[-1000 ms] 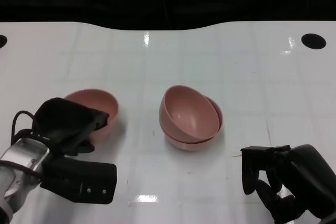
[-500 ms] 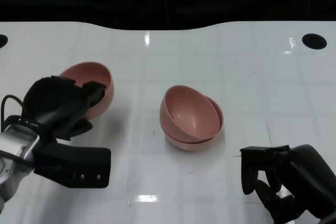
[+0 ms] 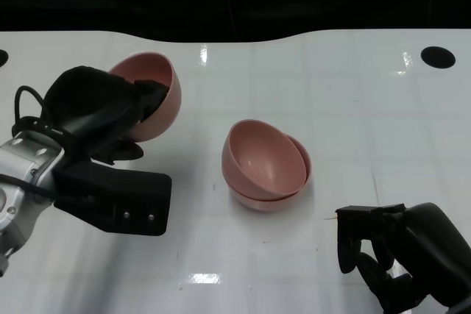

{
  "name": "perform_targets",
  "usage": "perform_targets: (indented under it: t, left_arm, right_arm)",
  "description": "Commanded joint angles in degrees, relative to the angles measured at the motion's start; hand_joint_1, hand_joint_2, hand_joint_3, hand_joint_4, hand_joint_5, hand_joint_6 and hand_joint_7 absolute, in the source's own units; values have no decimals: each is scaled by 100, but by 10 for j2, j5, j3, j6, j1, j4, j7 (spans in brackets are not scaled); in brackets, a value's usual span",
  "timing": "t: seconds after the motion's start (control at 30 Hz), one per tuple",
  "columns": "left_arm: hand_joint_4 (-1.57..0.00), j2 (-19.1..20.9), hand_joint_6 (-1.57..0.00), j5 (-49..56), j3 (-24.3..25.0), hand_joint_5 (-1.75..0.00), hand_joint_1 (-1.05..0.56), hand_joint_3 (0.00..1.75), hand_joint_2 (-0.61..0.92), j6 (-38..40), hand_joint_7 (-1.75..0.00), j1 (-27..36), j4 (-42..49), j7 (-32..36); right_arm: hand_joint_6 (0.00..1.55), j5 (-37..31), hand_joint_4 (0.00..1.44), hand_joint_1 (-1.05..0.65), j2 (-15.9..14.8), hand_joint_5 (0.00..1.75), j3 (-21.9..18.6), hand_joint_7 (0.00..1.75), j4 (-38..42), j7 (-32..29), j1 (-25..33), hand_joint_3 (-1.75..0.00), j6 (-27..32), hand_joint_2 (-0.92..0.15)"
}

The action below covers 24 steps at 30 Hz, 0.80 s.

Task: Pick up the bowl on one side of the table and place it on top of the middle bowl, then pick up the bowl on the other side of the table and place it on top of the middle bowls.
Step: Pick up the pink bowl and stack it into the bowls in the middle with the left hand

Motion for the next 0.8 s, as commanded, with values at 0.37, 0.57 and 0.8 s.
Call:
perform_targets:
  t: [0.37,0.57,0.8]
  left_arm:
    - [-88,-49,-72,4,-26,-175,-29,57,72,-34,-161,-78,-23,-29]
    - [-87,-67,-76,3,-40,-175,-28,64,66,-56,-153,-103,-5,-30]
    - [-86,-88,-90,6,-65,-175,-33,46,70,-76,-101,-131,27,-39]
  right_arm:
    - [84,2,100,-3,-4,175,2,160,0,1,1,-162,3,-13]
    - [84,0,100,-4,-5,175,5,159,-5,2,1,-161,7,-13]
    - [84,-3,100,-3,-5,175,8,159,-1,0,0,-161,6,-14]
